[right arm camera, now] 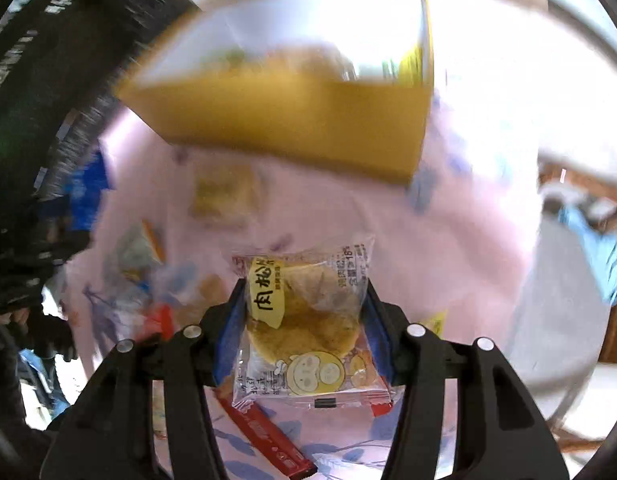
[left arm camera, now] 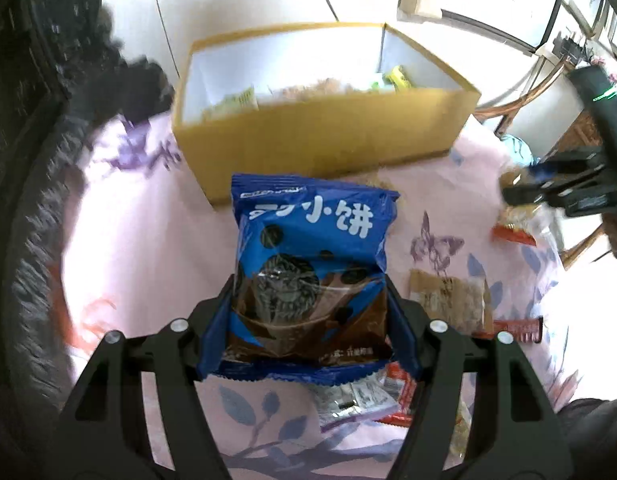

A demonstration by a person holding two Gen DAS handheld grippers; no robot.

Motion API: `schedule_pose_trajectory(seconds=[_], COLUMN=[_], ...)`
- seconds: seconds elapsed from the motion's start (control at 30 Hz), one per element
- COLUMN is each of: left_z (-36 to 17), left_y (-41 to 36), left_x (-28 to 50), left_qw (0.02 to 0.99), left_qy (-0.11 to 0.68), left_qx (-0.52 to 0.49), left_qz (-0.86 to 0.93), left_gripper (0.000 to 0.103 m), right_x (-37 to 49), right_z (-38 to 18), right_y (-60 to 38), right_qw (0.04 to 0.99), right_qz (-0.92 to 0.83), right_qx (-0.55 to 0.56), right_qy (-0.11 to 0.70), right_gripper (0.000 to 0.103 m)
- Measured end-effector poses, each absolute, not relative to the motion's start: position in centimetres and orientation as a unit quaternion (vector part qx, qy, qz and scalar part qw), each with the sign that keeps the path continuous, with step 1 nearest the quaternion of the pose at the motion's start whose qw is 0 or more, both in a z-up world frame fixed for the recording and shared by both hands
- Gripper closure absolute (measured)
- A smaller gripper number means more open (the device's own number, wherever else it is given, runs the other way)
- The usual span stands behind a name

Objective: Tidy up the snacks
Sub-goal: 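Lower both held snacks into the yellow box and open both tools, then grasp the orange-edged pack with left tool while right tool grasps the bread bun bag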

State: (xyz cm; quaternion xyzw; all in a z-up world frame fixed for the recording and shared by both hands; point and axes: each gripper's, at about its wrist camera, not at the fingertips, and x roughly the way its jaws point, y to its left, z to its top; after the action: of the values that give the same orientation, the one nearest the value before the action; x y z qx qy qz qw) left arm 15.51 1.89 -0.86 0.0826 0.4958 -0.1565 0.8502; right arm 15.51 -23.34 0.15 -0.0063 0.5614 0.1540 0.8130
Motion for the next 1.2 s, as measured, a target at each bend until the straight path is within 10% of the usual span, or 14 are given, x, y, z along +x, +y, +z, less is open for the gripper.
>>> schedule_pose_trajectory(seconds=[0.4, 0.6, 0.7, 0.93, 1.2], left_z=[9.3, 8.8, 8.0, 1.7, -6.1], left_y=[-1.3, -2.0, -2.0, 0.5, 2.9], left_x=[27.5, 31.3, 30.5, 24.5, 15.6], left_qw=[0.922, 0.924, 0.940, 0.907, 0.864], left_qy=[0.355, 0.341, 0.297, 0.378, 0.476], left_qx=[0.123, 0.145, 0.156, 0.179, 0.089], left_qz=[-0.092, -0.090, -0.060, -0.044, -0.137], left_gripper=[0.034, 0.032, 0.002, 0.002, 0.002], right_x=[24.8, 29.6, 30.7, 24.2, 16.5], right_z=[15.0, 12.9, 11.7, 9.2, -4.6], right_y=[-22.7, -22.6, -21.5, -20.0, -9.7], right_qw=[0.925, 0.922, 0.919, 0.897, 0.755], right_qz=[0.129, 0.119, 0.098, 0.198, 0.332], right_qx=[-0.029, -0.027, -0.058, -0.078, -0.349], right_qy=[0.356, 0.366, 0.377, 0.387, 0.445], right_gripper=[0.048, 0.044, 0.001, 0.001, 0.001])
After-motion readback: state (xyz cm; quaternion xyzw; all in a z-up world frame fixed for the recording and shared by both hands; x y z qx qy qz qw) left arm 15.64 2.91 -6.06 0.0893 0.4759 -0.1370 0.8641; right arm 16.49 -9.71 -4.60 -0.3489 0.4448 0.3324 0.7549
